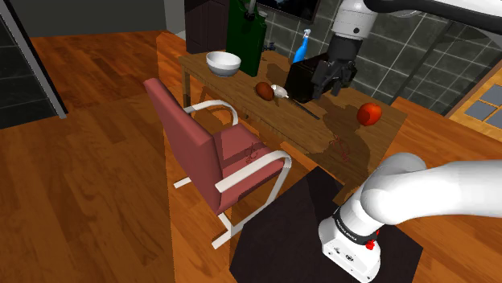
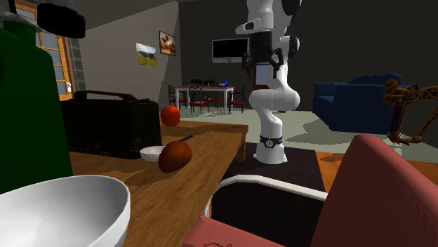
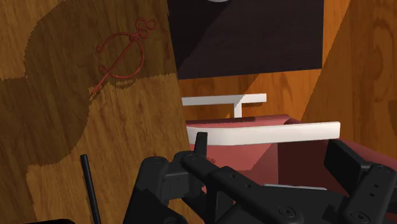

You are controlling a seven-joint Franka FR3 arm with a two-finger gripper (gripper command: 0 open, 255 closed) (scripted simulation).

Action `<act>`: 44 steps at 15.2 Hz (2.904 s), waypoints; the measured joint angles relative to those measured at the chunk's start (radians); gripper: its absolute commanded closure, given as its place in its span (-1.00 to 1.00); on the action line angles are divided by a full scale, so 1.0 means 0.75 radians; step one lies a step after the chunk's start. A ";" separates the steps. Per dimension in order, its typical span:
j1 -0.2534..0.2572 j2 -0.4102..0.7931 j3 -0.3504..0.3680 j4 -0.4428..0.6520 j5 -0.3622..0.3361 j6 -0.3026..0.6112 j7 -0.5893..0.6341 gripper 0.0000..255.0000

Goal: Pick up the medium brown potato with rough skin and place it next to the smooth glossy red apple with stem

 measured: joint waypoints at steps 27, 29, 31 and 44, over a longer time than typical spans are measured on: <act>-0.044 1.104 -0.054 0.512 -0.381 0.701 -0.168 -1.00; -0.041 1.201 -0.052 0.602 -0.407 0.717 -0.163 -1.00; -0.047 1.294 -0.060 0.689 -0.431 0.736 -0.176 -1.00; -0.069 1.415 -0.076 0.690 -0.460 0.869 -0.171 -1.00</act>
